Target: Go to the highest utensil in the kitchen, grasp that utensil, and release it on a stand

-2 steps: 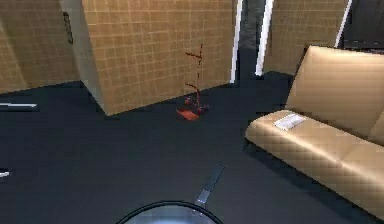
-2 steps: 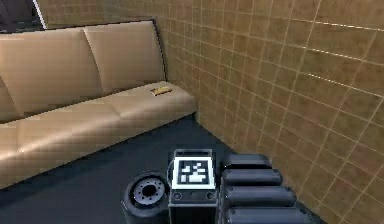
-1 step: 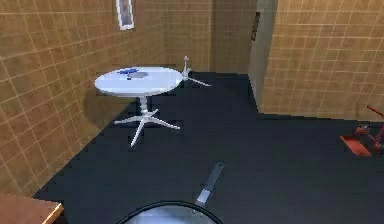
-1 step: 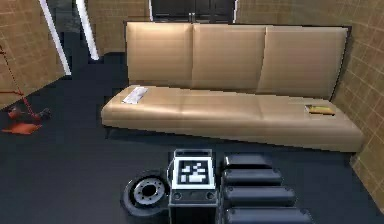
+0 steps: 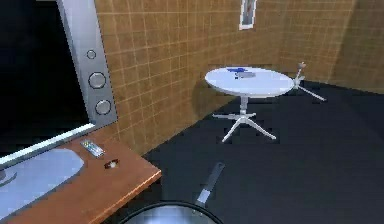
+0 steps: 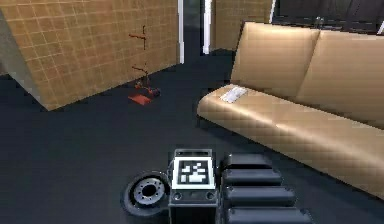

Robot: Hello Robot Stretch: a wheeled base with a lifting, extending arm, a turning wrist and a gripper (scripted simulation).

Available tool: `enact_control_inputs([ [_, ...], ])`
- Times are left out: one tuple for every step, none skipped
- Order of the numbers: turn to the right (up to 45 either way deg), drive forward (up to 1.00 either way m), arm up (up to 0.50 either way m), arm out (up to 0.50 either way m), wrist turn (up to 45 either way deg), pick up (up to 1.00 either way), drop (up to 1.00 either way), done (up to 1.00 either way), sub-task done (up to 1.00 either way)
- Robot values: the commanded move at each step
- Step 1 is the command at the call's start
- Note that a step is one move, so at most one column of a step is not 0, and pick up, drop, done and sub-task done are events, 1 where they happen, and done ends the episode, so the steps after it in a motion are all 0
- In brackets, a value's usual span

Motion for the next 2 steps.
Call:
enact_control_inputs([
  [45.0, 0.00, 0.00, 0.00, 0.0, 0.00, 0.00, 0.00, 0.00],
  [45.0, 0.00, 0.00, 0.00, 0.0, 0.00, 0.00, 0.00, 0.00],
])
